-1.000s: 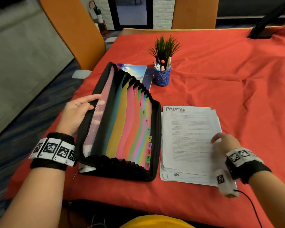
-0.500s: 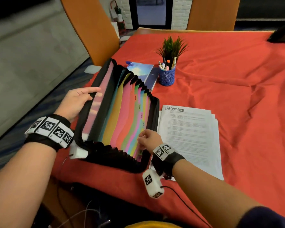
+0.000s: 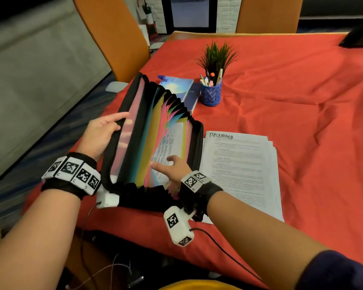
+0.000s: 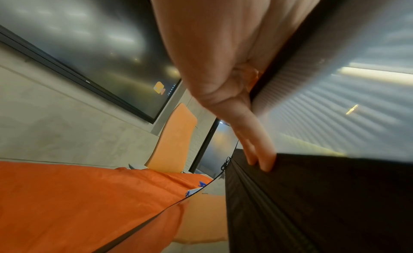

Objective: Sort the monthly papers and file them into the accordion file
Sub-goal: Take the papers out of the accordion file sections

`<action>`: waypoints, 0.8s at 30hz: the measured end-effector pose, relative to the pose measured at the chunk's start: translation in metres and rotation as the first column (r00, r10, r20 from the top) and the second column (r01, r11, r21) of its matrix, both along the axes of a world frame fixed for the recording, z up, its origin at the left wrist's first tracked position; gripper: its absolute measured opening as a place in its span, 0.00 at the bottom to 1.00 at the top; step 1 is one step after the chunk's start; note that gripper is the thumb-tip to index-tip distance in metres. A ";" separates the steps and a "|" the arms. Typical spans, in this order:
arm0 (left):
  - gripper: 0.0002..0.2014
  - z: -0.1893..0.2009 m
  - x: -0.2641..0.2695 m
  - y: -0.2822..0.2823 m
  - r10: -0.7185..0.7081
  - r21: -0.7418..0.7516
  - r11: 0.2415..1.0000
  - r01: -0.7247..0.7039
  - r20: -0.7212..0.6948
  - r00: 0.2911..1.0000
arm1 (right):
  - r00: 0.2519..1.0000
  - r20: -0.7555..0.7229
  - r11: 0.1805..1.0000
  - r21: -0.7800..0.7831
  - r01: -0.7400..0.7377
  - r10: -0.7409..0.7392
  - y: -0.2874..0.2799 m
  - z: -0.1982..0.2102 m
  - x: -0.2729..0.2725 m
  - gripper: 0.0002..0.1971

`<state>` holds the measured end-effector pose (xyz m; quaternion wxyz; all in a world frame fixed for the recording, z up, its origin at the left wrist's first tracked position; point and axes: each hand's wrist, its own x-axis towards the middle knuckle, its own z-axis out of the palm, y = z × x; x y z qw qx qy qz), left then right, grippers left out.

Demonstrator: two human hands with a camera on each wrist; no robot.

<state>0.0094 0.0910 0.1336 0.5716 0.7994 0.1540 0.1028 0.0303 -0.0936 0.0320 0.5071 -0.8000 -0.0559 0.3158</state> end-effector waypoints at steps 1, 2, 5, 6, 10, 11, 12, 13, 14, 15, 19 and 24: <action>0.24 0.000 -0.001 0.003 0.001 0.007 1.000 -0.001 0.007 1.000 | 0.999 -0.048 1.000 0.005 0.004 -0.004 0.001 -0.001 0.002 0.52; 0.24 0.000 -0.002 0.006 0.001 0.004 1.000 -0.001 0.017 1.000 | 0.996 -0.085 1.000 -0.001 0.006 -0.006 0.003 0.000 0.003 0.57; 0.24 0.002 -0.006 0.008 -0.001 -0.094 0.996 0.004 0.029 1.000 | 0.990 -0.139 0.999 -0.013 0.030 -0.031 0.010 -0.008 0.009 0.64; 0.24 0.003 -0.008 0.008 -0.011 -0.119 0.993 0.015 0.034 0.999 | 0.983 -0.173 0.997 0.013 0.071 -0.068 0.011 -0.010 0.012 0.62; 0.24 0.001 -0.010 0.014 -0.026 -0.059 0.998 0.029 0.054 0.998 | 0.955 -0.263 0.985 0.062 0.159 -0.137 0.012 -0.006 0.013 0.40; 0.24 0.000 -0.009 0.015 -0.029 -0.063 0.997 0.033 0.059 0.998 | 0.964 -0.233 0.990 0.033 0.137 -0.126 0.011 -0.007 0.015 0.37; 0.23 0.000 -0.008 0.016 -0.027 -0.078 0.996 0.032 0.063 0.998 | 0.973 -0.197 0.992 0.006 0.126 -0.122 0.011 -0.007 0.017 0.35; 0.23 0.000 -0.008 0.018 -0.026 -0.101 0.994 0.033 0.065 0.998 | 0.978 -0.165 0.992 -0.009 0.126 -0.126 0.010 -0.007 0.019 0.34; 0.23 0.001 -0.008 0.018 -0.025 -0.127 0.991 0.033 0.066 0.998 | 0.979 -0.150 0.991 -0.014 0.135 -0.135 0.010 -0.007 0.021 0.34; 0.23 0.002 -0.007 0.020 -0.024 -0.146 0.989 0.034 0.069 0.997 | 0.979 -0.145 0.990 -0.002 0.144 -0.143 0.010 -0.008 0.022 0.34; 0.24 0.001 -0.004 0.031 -0.071 -0.146 0.986 0.080 0.064 0.995 | 0.947 -0.266 0.973 0.097 0.211 -0.179 0.018 -0.008 0.019 0.34; 0.23 0.000 0.003 0.037 -0.107 -0.185 0.976 0.115 0.056 0.993 | 0.975 -0.161 0.988 -0.053 0.148 -0.154 0.023 -0.016 0.025 0.45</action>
